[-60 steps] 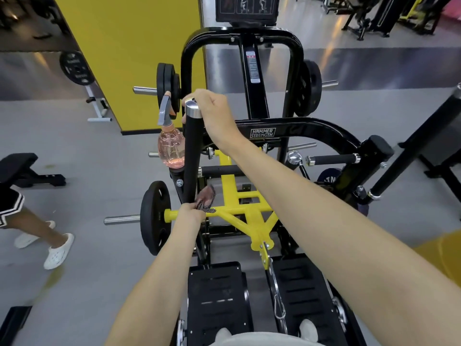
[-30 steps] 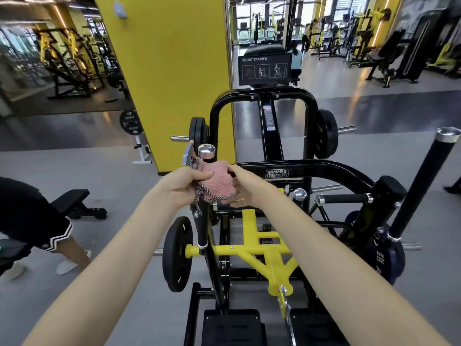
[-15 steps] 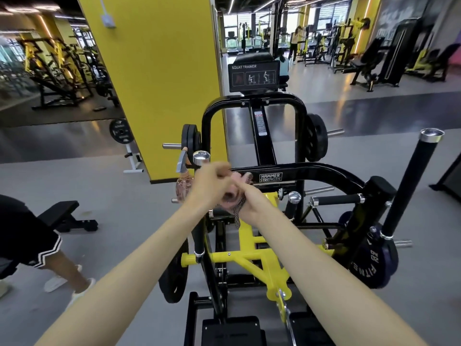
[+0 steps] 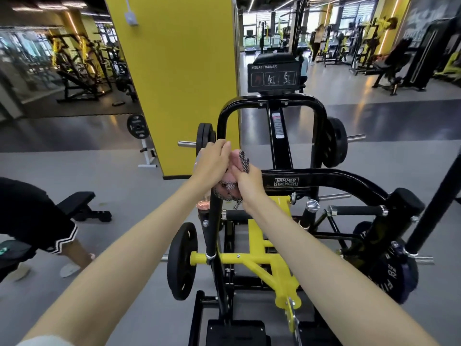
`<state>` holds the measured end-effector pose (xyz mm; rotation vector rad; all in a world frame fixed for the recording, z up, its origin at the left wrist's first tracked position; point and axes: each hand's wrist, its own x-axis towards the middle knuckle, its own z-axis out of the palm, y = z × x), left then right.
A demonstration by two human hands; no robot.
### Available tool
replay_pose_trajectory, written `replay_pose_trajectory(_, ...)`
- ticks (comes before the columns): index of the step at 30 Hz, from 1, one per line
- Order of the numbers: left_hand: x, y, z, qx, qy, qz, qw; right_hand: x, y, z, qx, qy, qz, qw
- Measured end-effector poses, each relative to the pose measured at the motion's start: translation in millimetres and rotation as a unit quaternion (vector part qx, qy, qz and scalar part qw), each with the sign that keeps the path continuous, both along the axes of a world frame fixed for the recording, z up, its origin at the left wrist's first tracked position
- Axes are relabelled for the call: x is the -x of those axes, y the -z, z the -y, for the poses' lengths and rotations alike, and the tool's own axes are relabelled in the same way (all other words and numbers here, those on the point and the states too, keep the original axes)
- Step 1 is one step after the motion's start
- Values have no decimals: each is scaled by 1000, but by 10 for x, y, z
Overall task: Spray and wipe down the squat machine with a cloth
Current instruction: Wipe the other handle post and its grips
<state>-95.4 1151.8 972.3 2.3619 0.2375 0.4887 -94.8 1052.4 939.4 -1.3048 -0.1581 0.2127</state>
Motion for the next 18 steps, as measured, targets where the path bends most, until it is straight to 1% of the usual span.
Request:
replay_pose_trajectory(3,30,-50,53,-13,10,-2,1000,26,119,-18,6,22,26,999)
replay_pose_trajectory(7,-10,-12,34,-6,14,16,1000,-5,473,-133,76,37,35,996)
replay_pose_trajectory(11,14,39,35,43,16,39,998,42,935,-239,139,23,-17,990)
replay_pose_trajectory(14,24,41,57,71,30,51,996,48,1192,-296,153,33,-72,985)
replay_pose_trajectory(16,17,59,51,77,30,63,995,14,1316,-341,164,33,-80,983)
replay_pose_trajectory(18,28,59,45,72,27,70,995,-26,1452,-372,197,15,-69,978)
